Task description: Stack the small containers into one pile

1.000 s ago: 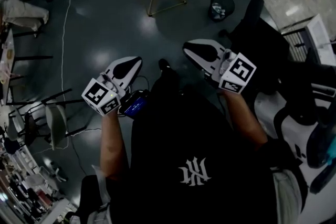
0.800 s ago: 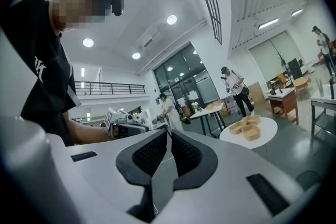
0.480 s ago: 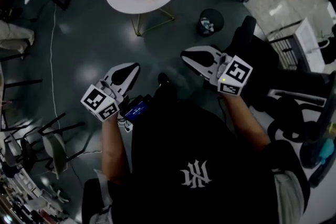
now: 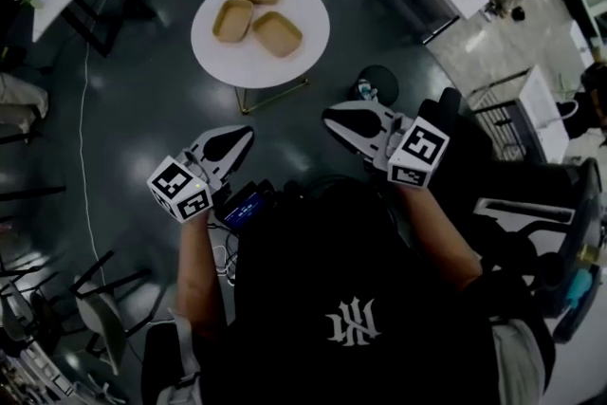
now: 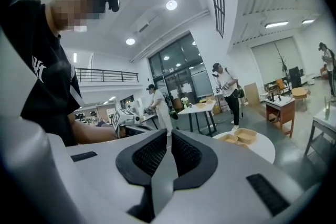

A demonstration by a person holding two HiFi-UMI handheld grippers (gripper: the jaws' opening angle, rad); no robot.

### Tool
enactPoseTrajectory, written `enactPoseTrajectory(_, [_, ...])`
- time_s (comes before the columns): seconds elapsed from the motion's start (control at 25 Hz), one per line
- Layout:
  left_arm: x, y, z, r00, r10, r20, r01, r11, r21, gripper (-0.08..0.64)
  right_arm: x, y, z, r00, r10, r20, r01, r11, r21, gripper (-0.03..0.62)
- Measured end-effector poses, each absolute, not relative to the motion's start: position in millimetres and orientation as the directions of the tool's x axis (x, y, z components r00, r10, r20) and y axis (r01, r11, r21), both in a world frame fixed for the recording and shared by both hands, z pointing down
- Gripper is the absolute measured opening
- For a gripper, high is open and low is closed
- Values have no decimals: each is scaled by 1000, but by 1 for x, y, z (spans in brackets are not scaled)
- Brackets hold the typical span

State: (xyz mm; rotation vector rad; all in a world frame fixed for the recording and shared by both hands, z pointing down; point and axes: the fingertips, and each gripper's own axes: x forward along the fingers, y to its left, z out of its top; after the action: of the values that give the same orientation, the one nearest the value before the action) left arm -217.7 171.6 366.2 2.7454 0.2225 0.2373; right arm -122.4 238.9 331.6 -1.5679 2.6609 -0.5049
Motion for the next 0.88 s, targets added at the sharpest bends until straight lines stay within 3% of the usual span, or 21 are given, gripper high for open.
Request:
enactPoseTrajectory(0.44, [-176, 99, 405, 972, 124, 199, 31, -909, 415, 3, -60, 165, 377, -520, -833, 191, -832, 442, -336, 43])
enactPoseTrajectory(0.72, [-131, 24, 397, 963, -132, 234, -230, -854, 467, 3, 4, 67, 374, -668, -724, 172, -726, 585, -362, 44])
enactPoseTrajectory(0.88, [-112, -16, 402, 928, -189, 320, -328, -820, 468, 3, 30, 6, 379, -727, -654, 207, -683, 660, -314, 46])
